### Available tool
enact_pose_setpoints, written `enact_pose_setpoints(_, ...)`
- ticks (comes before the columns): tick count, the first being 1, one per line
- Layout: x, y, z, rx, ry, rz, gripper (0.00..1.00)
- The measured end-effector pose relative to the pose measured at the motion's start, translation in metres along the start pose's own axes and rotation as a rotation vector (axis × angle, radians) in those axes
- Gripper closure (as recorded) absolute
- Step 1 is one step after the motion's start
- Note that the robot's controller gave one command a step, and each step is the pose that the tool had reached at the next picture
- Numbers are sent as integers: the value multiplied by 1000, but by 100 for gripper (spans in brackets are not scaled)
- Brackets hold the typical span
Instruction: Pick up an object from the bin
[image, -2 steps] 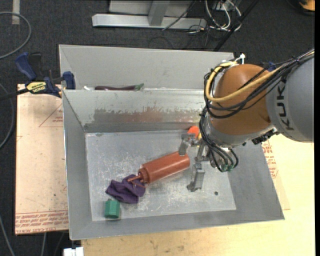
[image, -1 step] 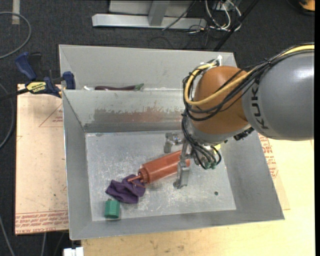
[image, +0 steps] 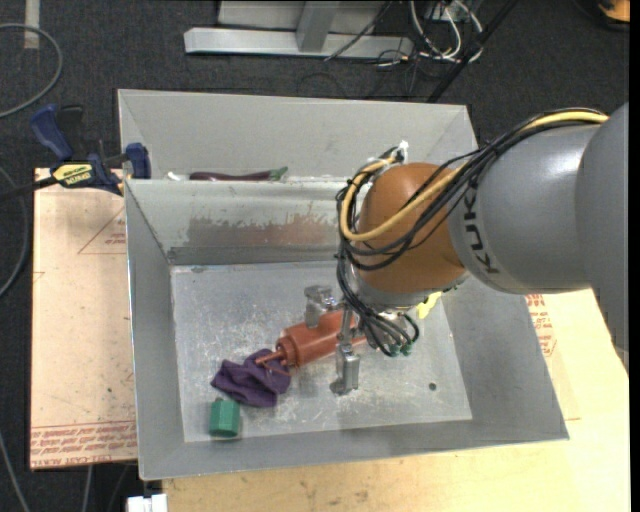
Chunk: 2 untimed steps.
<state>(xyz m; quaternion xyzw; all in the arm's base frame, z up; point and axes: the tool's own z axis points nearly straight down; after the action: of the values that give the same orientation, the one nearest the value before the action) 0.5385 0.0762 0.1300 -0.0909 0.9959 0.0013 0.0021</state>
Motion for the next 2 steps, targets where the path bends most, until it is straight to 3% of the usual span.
enact_pose_setpoints(1,-16,-11,30,0,-10,-44,0)
enact_pose_setpoints(2,-45,14,61,-1,-2,-85,100)
